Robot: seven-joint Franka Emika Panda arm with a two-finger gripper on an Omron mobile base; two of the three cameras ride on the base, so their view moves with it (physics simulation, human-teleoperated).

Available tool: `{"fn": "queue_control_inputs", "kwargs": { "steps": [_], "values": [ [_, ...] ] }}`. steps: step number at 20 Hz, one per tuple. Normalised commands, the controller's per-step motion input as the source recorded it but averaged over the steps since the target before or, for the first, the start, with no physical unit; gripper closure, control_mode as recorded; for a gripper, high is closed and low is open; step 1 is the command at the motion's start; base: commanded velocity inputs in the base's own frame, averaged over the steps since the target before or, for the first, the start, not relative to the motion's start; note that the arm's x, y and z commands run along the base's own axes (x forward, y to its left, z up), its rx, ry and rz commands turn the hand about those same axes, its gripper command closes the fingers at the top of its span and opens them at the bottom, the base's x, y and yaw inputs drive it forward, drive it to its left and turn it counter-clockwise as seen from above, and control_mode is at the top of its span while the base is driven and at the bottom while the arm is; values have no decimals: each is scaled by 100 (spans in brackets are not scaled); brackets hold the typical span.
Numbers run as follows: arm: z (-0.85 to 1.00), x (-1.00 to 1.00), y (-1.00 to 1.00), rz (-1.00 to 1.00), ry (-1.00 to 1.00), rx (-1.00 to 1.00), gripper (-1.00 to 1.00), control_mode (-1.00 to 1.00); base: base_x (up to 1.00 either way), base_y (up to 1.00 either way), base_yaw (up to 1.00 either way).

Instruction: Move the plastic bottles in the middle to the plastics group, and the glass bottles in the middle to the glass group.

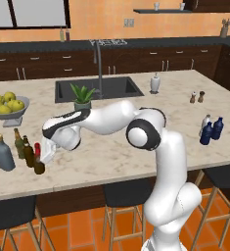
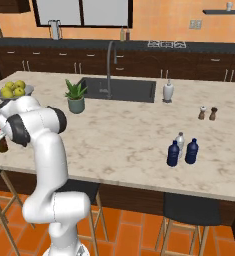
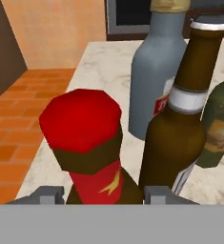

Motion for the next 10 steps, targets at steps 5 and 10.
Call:
{"fn": "queue_control_inputs", "kwargs": {
  "steps": [5, 10],
  "values": [
    [-21, -13, -4, 0, -11, 0, -100, -100, 0, 0, 0],
    [-7, -5, -27, 0, -12, 0, -100, -100, 0, 0, 0]
  ]
}}
